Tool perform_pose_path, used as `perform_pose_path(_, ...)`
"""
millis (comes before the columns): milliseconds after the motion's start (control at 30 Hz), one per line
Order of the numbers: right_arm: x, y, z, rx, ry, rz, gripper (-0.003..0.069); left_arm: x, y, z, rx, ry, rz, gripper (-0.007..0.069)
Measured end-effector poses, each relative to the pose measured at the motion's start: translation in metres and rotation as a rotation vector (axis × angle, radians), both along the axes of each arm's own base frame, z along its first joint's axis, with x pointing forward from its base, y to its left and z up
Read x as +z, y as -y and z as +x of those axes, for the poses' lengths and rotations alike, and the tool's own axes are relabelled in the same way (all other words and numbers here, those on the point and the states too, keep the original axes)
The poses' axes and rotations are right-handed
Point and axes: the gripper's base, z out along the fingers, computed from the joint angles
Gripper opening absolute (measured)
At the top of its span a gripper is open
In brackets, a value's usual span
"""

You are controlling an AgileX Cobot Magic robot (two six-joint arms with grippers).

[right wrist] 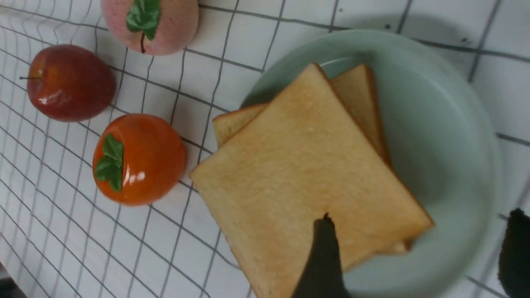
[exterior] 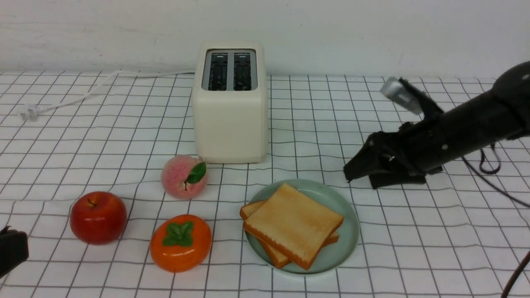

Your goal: Take toasted bread from bread machine on white checkered table place on plate.

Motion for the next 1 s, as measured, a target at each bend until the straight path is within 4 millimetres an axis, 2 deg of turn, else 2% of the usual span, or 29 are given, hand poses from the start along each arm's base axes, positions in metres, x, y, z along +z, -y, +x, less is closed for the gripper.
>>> perform_pose_path(33, 0.015, 0.003, -0.005, 0.011, 0.028, -0.019, 0.0470, 0.000, 0.000, 0.000, 0.001, 0.005, 0.001, -0.0013)
perform_pose_path(67, 0.033, 0.006, -0.015, 0.035, 0.053, -0.058, 0.0406, 0.001, 0.000, 0.001, 0.003, 0.016, 0.002, -0.0013)
perform_pose_path(100, 0.037, 0.006, -0.016, 0.037, 0.060, -0.063, 0.0395, 0.001, 0.000, 0.001, 0.004, 0.020, 0.001, -0.0013)
perform_pose_path(133, 0.062, 0.010, -0.033, 0.059, 0.104, -0.103, 0.0317, 0.003, 0.000, 0.002, 0.007, 0.045, 0.000, -0.0013)
perform_pose_path(167, 0.076, 0.013, -0.046, 0.071, 0.130, -0.133, 0.0256, 0.003, 0.000, 0.003, 0.009, 0.067, -0.004, -0.0013)
perform_pose_path(200, 0.084, 0.015, -0.055, 0.075, 0.144, -0.159, 0.0206, 0.002, 0.000, 0.003, 0.010, 0.079, -0.005, -0.0013)
perform_pose_path(233, 0.103, 0.020, -0.075, 0.083, 0.179, -0.207, 0.0120, 0.001, 0.000, 0.004, 0.010, 0.113, -0.020, -0.0013)
perform_pose_path(300, 0.121, 0.025, -0.100, 0.078, 0.218, -0.251, 0.0035, -0.003, 0.000, 0.004, 0.010, 0.144, -0.031, -0.0013)
perform_pose_path(367, 0.139, 0.032, -0.137, 0.049, 0.269, -0.294, -0.0012, -0.016, -0.001, 0.002, 0.008, 0.174, -0.044, -0.0013)
perform_pose_path(433, 0.147, 0.037, -0.164, 0.019, 0.304, -0.316, -0.0013, -0.024, -0.002, -0.001, 0.008, 0.199, -0.058, -0.0013)
perform_pose_path(467, 0.151, 0.041, -0.184, -0.011, 0.331, -0.324, -0.0008, -0.029, -0.004, -0.004, 0.009, 0.225, -0.080, -0.0013)
perform_pose_path(500, 0.151, 0.041, -0.187, -0.015, 0.335, -0.325, -0.0008, -0.031, -0.004, -0.004, 0.010, 0.224, -0.081, -0.0013)
perform_pose_path(567, 0.149, 0.048, -0.233, -0.075, 0.383, -0.338, -0.0002, -0.041, -0.008, -0.011, 0.012, 0.286, -0.143, -0.0013)
perform_pose_path(600, 0.148, 0.049, -0.236, -0.079, 0.386, -0.339, -0.0002, -0.043, -0.008, -0.011, 0.012, 0.287, -0.144, -0.0013)
perform_pose_path(667, 0.133, 0.055, -0.273, -0.132, 0.415, -0.342, -0.0002, -0.052, -0.010, -0.016, 0.010, 0.336, -0.180, -0.0013)
perform_pose_path(700, 0.132, 0.055, -0.276, -0.140, 0.416, -0.340, -0.0002, -0.051, -0.010, -0.016, 0.010, 0.341, -0.183, -0.0013)
perform_pose_path(733, 0.118, 0.058, -0.295, -0.183, 0.440, -0.336, -0.0002, -0.058, -0.010, -0.017, 0.009, 0.350, -0.190, -0.0013)
perform_pose_path(767, 0.109, 0.060, -0.305, -0.214, 0.460, -0.328, -0.0002, -0.061, -0.010, -0.016, 0.009, 0.349, -0.190, -0.0013)
perform_pose_path(833, 0.095, 0.063, -0.318, -0.257, 0.494, -0.314, -0.0002, -0.065, -0.010, -0.016, 0.009, 0.342, -0.186, -0.0013)
perform_pose_path(900, 0.070, 0.067, -0.331, -0.354, 0.570, -0.275, -0.0002, -0.073, -0.009, -0.014, 0.008, 0.324, -0.176, -0.0013)
perform_pose_path(933, 0.071, 0.068, -0.333, -0.365, 0.585, -0.267, -0.0002, -0.073, -0.009, -0.014, 0.008, 0.323, -0.175, -0.0013)
perform_pose_path(1000, 0.049, 0.071, -0.337, -0.450, 0.661, -0.217, -0.0001, -0.077, -0.008, -0.013, 0.009, 0.311, -0.168, -0.0013)
